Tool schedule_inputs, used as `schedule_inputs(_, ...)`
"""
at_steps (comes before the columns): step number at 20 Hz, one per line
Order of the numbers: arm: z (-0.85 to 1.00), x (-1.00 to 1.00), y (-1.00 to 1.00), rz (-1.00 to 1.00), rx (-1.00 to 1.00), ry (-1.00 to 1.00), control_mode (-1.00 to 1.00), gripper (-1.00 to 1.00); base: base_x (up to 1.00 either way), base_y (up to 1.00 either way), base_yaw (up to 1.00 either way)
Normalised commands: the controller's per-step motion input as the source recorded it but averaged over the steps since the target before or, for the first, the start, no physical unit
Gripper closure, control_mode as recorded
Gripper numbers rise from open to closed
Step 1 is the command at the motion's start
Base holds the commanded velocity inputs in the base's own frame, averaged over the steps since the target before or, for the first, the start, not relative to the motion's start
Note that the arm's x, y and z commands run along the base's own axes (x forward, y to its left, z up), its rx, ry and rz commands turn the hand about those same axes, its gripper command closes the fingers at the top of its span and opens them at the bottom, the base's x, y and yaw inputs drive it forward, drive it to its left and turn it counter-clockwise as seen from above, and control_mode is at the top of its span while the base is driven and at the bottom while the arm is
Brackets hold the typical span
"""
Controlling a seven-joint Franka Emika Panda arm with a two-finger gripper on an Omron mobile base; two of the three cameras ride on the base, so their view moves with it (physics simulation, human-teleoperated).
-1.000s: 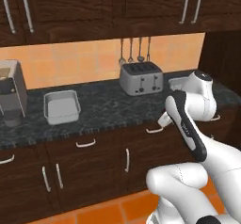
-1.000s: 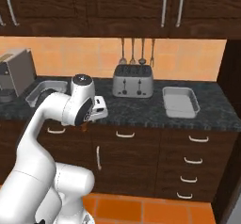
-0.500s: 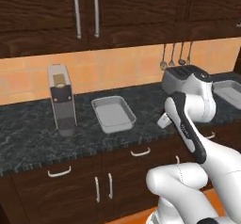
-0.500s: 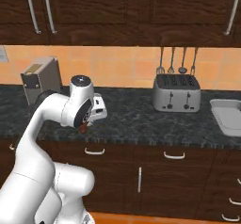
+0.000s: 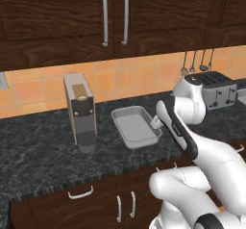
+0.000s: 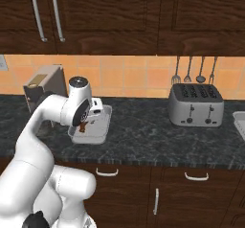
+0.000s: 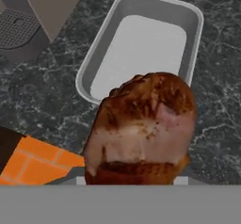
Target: Place one potato and one chicken drumstick in each tupperware on the nearby counter, to pack two identical lunches.
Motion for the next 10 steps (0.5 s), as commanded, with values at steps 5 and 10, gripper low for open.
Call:
schedule_inputs(5, -0.17, 1.00, 0.66, -0.01, 0.00, 0.03, -1.00, 1.00, 0.00, 0.00, 0.00)
schedule_inputs(10, -0.17, 1.00, 0.29, 0.00, -0.02, 0.01, -1.00, 1.00, 0.00, 0.00, 0.00)
